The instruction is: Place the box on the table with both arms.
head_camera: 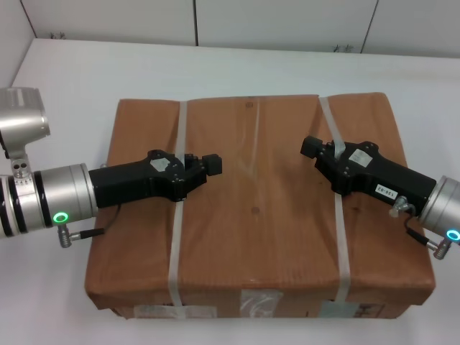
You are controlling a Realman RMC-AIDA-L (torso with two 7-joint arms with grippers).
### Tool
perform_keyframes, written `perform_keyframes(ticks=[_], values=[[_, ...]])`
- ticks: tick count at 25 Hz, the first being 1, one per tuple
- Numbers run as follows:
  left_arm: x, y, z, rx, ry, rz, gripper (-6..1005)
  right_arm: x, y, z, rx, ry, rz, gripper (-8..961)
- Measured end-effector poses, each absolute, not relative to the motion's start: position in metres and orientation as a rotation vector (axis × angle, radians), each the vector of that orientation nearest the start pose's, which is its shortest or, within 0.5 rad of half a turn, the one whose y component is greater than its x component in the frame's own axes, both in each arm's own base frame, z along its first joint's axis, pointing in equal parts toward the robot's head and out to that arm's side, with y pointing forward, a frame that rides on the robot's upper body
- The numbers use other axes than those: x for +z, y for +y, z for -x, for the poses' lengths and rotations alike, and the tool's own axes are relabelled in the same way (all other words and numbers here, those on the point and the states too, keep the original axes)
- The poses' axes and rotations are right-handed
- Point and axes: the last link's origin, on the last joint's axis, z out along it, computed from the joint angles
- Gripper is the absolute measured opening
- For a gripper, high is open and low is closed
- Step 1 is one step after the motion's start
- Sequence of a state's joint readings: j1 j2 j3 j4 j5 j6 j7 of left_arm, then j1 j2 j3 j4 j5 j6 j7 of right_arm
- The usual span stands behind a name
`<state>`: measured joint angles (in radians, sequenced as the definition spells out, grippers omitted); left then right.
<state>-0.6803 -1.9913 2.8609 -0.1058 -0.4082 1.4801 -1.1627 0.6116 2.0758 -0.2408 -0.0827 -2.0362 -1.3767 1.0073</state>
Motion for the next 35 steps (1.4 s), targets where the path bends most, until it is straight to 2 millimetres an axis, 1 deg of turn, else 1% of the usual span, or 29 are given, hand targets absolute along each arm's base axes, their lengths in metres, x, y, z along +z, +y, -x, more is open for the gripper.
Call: perform_keyframes(ticks=[24, 28, 35], values=[[-0.04, 0.327, 0.27, -0.93, -0.892, 2.593, 58, -0.064, 0.323, -0.263, 1.025, 0.817, 2.407, 23], [-0.041, 0.33, 0.274, -0.881, -0.895, 2.577, 58, -0.066, 0.326, -0.264, 0.994, 0.822, 2.408, 23], [-0.054, 0.34, 0.283, -0.729, -0.921, 2.539, 57, -0.08, 0.34, -0.262, 0.862, 0.864, 2.414, 24]])
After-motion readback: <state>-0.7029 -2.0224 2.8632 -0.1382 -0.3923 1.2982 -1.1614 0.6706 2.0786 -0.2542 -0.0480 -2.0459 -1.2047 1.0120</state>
